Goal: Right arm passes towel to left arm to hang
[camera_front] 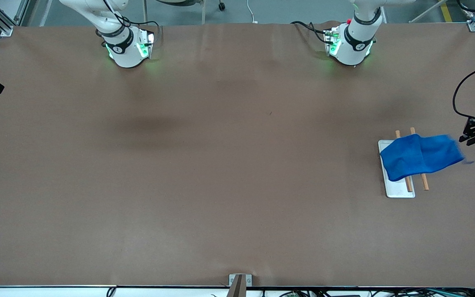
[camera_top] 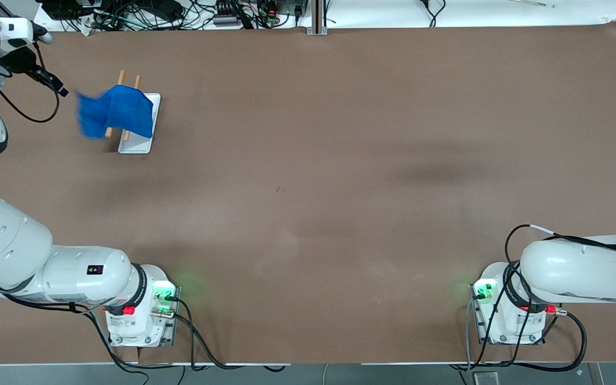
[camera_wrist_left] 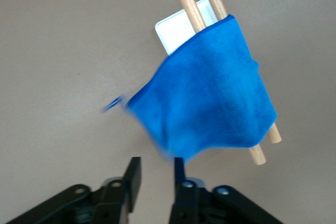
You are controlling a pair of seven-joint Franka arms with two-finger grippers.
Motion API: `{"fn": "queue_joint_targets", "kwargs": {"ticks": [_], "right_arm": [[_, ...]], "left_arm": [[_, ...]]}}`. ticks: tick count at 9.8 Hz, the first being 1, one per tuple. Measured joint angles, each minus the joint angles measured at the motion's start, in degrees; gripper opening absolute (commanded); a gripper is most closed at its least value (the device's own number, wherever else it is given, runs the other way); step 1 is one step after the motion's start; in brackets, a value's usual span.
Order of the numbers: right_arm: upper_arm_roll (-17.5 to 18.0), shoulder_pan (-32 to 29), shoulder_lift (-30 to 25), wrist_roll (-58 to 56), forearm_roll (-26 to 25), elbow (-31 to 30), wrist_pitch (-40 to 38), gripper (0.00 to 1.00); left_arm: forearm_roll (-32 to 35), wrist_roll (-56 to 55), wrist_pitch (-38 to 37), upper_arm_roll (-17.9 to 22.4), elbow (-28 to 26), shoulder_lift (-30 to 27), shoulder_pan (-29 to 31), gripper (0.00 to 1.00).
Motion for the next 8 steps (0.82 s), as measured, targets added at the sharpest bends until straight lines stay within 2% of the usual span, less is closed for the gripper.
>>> {"fn": "queue_joint_targets", "kwargs": {"ticks": [2,4,8], "right_arm": [[0.0,0.01,0.41,-0.03,0.0,0.42,0.38,1.0],[0.0,0.04,0.5,-0.04,0.0,0.44,0.93,1.0],[-0.04,0.06,0.65,-0.04,0.0,0.48,0.92,1.0]], "left_arm": [[0.0,-1.4,-0.01,0.21,0.65,-0.67,0.0,1.0],[-0.02,-10.28,-1.76,-1.72,0.72,-3.95,-0.27,1.0],[3.84,-40.65,-8.86,-16.11,0.88,-11.87,-1.0,1.0]]}}
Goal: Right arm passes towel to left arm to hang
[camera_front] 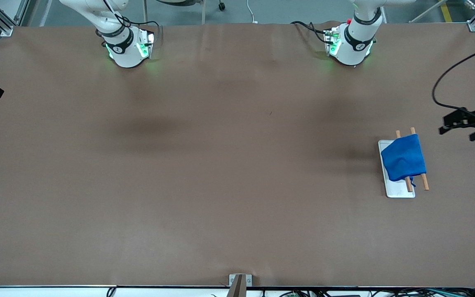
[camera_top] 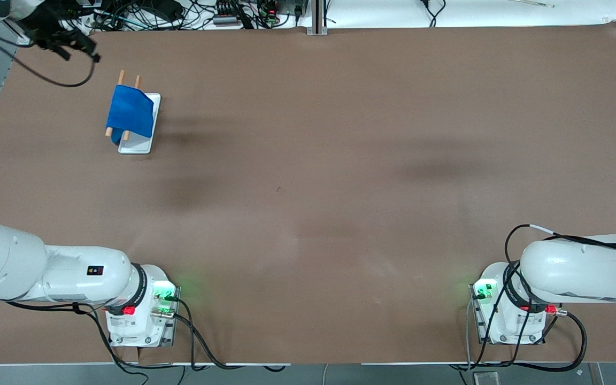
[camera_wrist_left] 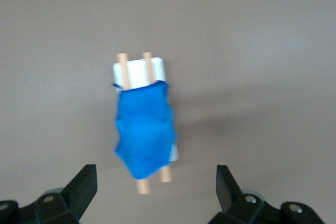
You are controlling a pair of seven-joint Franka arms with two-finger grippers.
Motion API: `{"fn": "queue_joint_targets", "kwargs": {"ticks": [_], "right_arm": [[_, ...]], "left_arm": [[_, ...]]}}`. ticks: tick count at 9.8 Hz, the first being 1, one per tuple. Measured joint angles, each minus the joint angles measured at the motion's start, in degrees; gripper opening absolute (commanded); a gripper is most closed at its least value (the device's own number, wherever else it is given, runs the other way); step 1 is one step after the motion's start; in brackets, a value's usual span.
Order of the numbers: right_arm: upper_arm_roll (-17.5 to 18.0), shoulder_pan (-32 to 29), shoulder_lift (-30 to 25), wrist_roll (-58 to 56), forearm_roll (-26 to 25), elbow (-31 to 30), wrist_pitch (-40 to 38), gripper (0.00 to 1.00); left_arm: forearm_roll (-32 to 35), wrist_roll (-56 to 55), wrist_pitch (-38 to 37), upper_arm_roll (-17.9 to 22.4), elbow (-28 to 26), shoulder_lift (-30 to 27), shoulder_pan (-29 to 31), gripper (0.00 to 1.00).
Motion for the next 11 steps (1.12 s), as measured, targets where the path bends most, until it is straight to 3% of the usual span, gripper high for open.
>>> {"fn": "queue_joint_targets", "kwargs": {"ticks": [2,4,8,11], "right_arm": [[-0.01,0.01,0.04,0.0,0.0,0.01,-0.01,1.0],[0.0,0.02,0.06,0.0,0.0,0.02,-0.01,1.0],[0.0,0.03,0.12,0.0,0.0,0.04,-0.01,1.0],[0.0,0.03,0.15,0.0,0.0,0.04,-0.01,1.0]], "left_arm": [[1.5,-9.99,-4.64,-7.15,2.79,-2.12,-0.33,1.0],[1.73,-15.39,-13.24,-10.97,11.2,-2.28,-0.35,1.0],[4.74,-18.14,-25.8,-12.95,26.93,0.18,-1.03,1.0],[4.94,-22.71,-28.68,-13.89,29.22,1.4,-1.04,1.0]]}}
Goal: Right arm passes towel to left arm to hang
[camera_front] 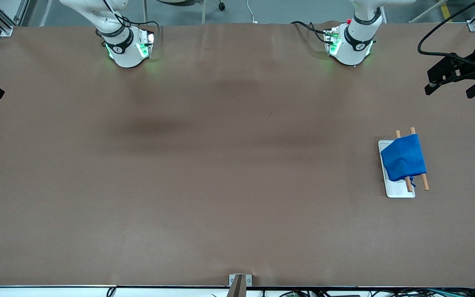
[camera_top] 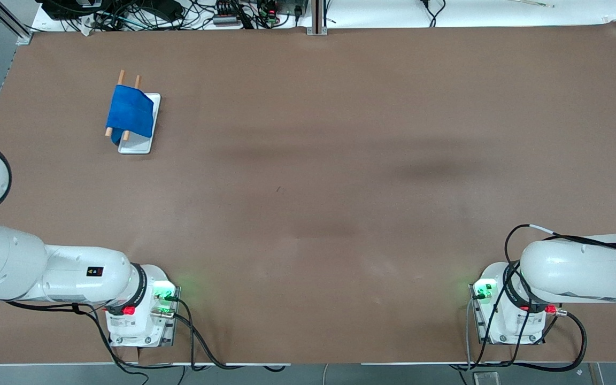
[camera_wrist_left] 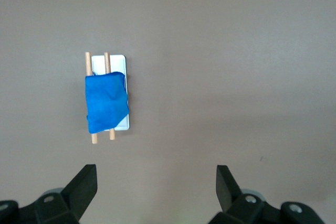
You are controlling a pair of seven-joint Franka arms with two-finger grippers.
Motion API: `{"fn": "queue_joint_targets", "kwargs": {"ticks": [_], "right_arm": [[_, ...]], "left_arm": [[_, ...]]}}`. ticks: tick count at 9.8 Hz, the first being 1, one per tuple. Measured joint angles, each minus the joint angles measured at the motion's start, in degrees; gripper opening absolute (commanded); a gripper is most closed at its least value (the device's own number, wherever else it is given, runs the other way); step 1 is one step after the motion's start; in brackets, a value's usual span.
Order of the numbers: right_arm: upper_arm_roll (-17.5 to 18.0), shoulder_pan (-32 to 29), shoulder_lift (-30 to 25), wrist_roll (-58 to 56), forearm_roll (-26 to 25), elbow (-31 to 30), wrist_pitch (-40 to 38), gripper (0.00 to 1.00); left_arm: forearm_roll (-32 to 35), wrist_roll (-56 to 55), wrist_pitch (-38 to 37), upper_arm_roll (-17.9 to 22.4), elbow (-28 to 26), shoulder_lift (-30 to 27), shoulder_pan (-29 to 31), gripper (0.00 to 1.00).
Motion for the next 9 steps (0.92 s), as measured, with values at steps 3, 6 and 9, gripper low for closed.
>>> {"fn": "queue_joint_targets", "kwargs": {"ticks": [3,6,9], "right_arm": [[0.0,0.0,0.01,-0.01,0.0,0.0,0.0,1.0],[-0.15,0.0,0.42,-0.01,0.0,0.04,0.02,1.0],[-0.71,0.0,2.35,-0.01,0.26,1.23,0.09,1.0]], "left_arm": [[0.01,-1.08,-0.99,-0.69,-0.03,0.31,0.14,1.0],[0.01,0.32,-1.23,-0.69,-0.27,0.37,0.27,1.0],[0.02,0.35,-1.23,-0.69,-0.42,0.39,0.27,1.0]]}}
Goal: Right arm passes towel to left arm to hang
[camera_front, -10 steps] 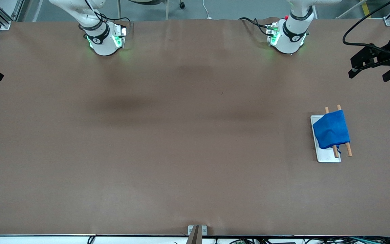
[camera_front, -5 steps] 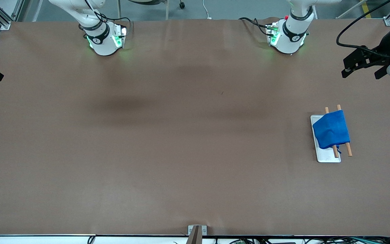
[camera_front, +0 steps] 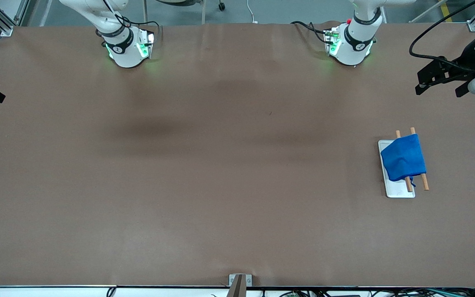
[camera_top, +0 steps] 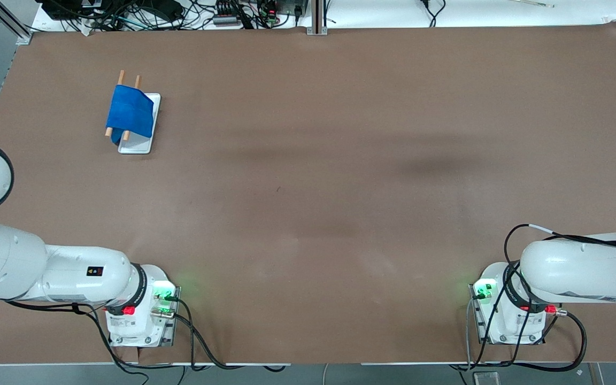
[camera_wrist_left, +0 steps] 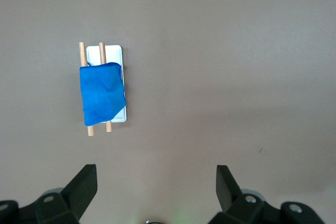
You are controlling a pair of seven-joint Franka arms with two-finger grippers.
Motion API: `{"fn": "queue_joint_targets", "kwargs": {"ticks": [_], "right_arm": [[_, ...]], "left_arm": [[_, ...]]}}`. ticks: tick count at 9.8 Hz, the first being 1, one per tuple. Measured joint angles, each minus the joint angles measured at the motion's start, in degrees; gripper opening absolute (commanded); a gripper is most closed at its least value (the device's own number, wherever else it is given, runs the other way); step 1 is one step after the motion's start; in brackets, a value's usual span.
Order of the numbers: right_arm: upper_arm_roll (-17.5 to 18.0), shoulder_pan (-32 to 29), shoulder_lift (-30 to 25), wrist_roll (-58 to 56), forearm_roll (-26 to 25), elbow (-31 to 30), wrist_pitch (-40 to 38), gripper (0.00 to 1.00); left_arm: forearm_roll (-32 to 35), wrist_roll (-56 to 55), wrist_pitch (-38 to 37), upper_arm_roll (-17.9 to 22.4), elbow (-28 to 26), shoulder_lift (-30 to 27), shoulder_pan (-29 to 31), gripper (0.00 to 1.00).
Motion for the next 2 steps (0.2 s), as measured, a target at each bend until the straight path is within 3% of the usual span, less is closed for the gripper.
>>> {"fn": "queue_joint_targets", "kwargs": {"ticks": [2], "right_arm": [[-0.96,-0.01,0.77,-0.02,0.27,0.81,-0.09,1.0]], "left_arm": [[0.0,0.0,0.0,0.0,-0.01,0.0,0.01,1.0]]}}
